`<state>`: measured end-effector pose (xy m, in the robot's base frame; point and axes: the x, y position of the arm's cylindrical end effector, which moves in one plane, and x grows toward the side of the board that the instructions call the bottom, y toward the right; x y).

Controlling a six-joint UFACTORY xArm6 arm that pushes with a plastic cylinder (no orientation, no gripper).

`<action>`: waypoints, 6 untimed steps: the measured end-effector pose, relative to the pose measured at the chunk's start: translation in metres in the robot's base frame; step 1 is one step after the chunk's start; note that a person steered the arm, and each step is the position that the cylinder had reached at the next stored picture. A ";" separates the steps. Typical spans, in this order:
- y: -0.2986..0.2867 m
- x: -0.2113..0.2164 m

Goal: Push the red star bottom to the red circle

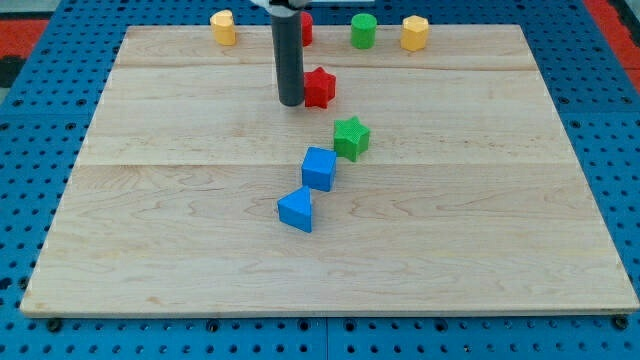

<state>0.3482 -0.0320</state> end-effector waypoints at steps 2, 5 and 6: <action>0.034 0.017; 0.024 -0.048; 0.023 -0.070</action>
<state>0.2784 -0.0086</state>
